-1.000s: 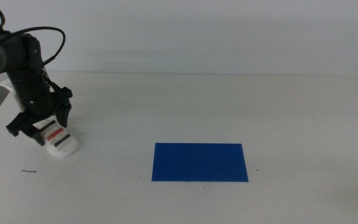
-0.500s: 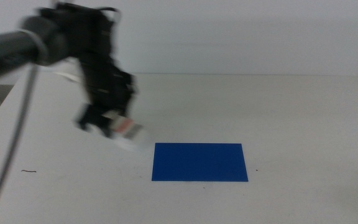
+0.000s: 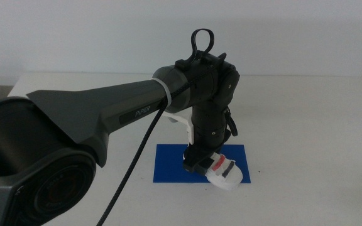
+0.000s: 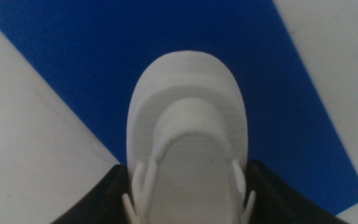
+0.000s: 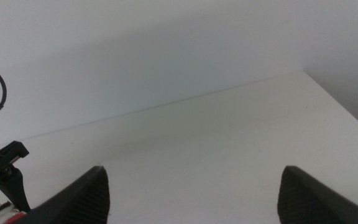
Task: Use one arm to grab the shoe from the table and place it on the mat.
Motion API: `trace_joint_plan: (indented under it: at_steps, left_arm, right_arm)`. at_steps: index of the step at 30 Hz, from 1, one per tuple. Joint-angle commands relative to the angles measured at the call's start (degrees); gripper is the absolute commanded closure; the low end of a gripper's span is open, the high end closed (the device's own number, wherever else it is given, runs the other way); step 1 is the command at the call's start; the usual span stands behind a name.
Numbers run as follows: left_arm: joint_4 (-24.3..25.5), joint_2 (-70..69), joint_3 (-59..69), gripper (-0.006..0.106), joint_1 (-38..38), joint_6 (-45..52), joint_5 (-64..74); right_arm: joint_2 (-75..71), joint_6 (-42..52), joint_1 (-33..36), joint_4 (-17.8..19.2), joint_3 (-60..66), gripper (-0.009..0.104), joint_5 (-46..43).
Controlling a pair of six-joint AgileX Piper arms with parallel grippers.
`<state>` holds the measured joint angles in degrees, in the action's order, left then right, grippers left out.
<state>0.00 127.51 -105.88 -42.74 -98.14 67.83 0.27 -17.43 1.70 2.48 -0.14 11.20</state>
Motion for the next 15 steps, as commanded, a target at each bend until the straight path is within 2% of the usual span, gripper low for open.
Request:
trace_joint_plan:
  at_steps: [1, 5, 8, 12, 15]
  left_arm:
    - [0.58, -0.53, -1.09, 0.102, -0.04, -0.82, 1.19]
    - [1.11, -0.53, -1.22, 0.102, -0.04, 6.58, 1.43]
    - [1.00, -0.53, -1.22, 0.102, -0.04, 20.82, 2.06]
    - [1.74, -0.53, -1.22, 0.102, -0.04, 53.87, 2.13]
    - [-1.02, -0.53, -1.10, 0.102, -0.04, 72.16, 2.13]
  right_arm:
    - [-0.27, 0.20, 0.00, 0.33, 0.14, 0.016, -0.55]
    - [-0.27, 0.20, 0.00, 0.33, 0.14, 0.016, -0.55]
    - [-0.27, 0.20, 0.00, 0.33, 0.14, 0.016, -0.55]
    - [-0.27, 0.20, 0.00, 0.33, 0.14, 0.016, -0.55]
    - [-0.27, 0.20, 0.00, 0.33, 0.14, 0.016, -0.55]
